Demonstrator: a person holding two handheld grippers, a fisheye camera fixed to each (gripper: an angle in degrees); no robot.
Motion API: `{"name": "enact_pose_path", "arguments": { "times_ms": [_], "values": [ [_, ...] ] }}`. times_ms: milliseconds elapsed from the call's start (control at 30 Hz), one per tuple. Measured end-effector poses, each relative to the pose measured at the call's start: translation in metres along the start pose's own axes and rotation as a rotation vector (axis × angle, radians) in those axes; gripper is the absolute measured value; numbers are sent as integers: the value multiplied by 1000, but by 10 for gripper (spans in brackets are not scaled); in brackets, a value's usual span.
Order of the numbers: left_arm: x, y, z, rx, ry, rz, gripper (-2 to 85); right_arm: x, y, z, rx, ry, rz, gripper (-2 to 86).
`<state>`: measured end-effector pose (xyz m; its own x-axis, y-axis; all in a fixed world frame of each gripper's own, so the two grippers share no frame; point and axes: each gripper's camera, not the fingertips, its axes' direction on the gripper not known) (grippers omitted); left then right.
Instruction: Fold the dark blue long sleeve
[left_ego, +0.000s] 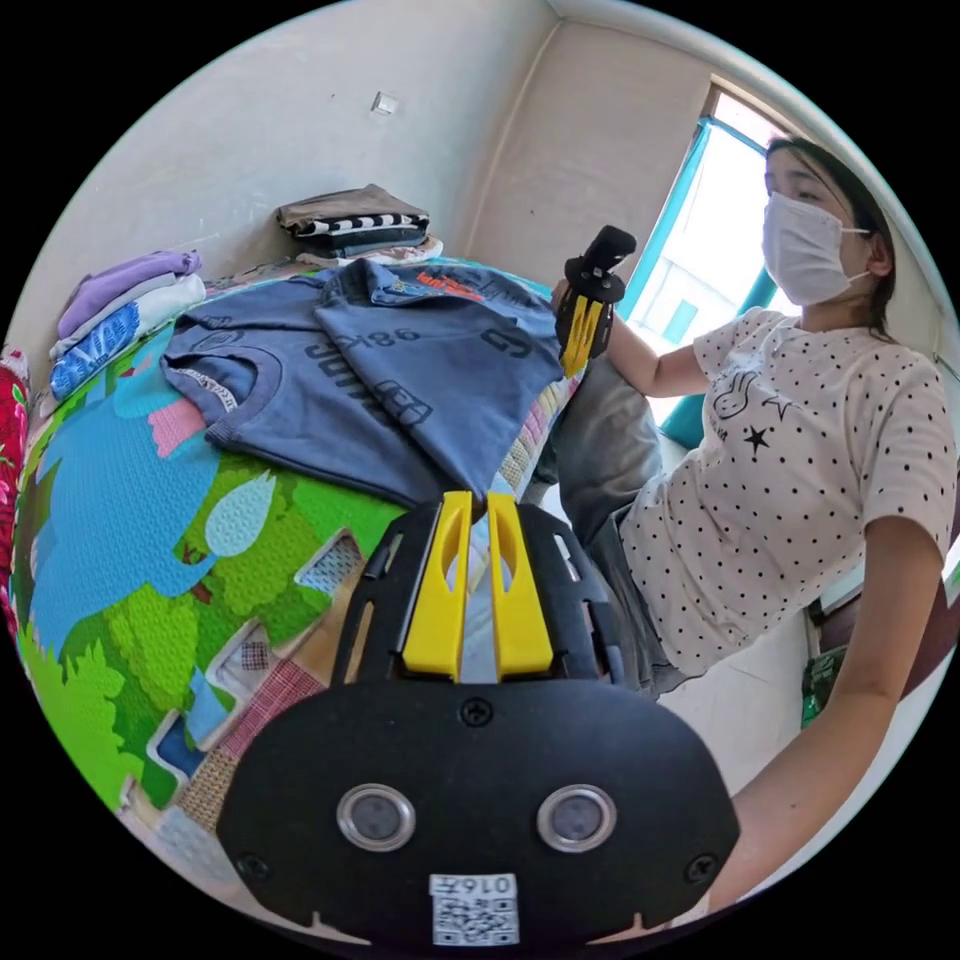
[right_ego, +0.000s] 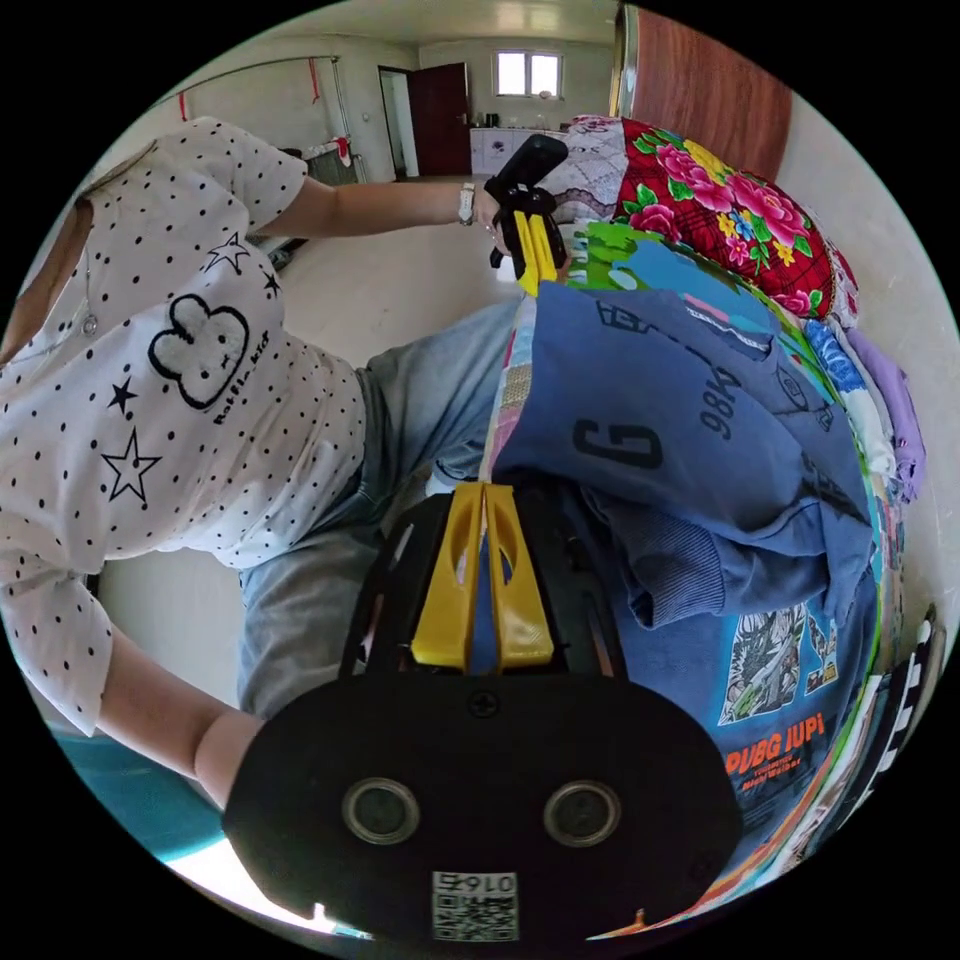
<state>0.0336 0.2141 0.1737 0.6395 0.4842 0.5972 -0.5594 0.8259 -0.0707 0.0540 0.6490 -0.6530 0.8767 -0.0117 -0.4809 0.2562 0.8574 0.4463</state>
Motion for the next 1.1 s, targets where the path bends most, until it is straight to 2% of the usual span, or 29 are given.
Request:
{"name": "enact_pose_path", "arguments": {
  "times_ms": [100, 200, 367, 467, 500, 567, 667, 733, 800, 867, 933, 1000, 1033, 1100],
  "values": [
    [-3, 2, -1, -59, -16, -27, -5, -1, 16, -16, 76, 4, -18, 16],
    [-5, -3, -14, -96, -27, -43, -3, 11, 44, -46, 221, 61, 88, 45],
    [-5, -72, -26, 161, -97, 29, 42, 63, 108, -93, 496, 208, 556, 72],
    [-20, -142, 2, 209, -106, 77, 57, 102, 136, -103, 559, 274, 804, 80],
    [-29, -172, 18, 221, -122, 77, 57, 112, 139, -105, 545, 288, 856, 81],
    [-48, -217, 47, 221, -163, 49, 53, 151, 142, -108, 397, 370, 997, 87],
    [-91, -285, 103, 135, -234, -47, 43, 184, 132, -100, 200, 510, 1010, 96],
    [-121, -318, 137, 61, -250, -119, 33, 190, 129, -89, 165, 500, 976, 104],
    [-158, -349, 180, -42, -290, -199, 13, 196, 132, -80, 208, 450, 957, 116],
    [-184, -362, 206, -96, -323, -276, 3, 215, 142, -71, 207, 370, 1018, 119],
    [-205, -368, 228, -127, -284, -327, -4, 226, 150, -66, 206, 316, 1048, 118],
    [-219, -367, 252, -149, -106, -344, -8, 236, 159, -62, 209, 274, 1074, 111],
    [-219, -365, 256, -153, -78, -343, -8, 242, 163, -59, 219, 245, 1080, 102],
    [-204, -358, 255, -67, -56, -240, -9, 248, 168, -53, 229, 210, 1078, 77]
  ]
}}
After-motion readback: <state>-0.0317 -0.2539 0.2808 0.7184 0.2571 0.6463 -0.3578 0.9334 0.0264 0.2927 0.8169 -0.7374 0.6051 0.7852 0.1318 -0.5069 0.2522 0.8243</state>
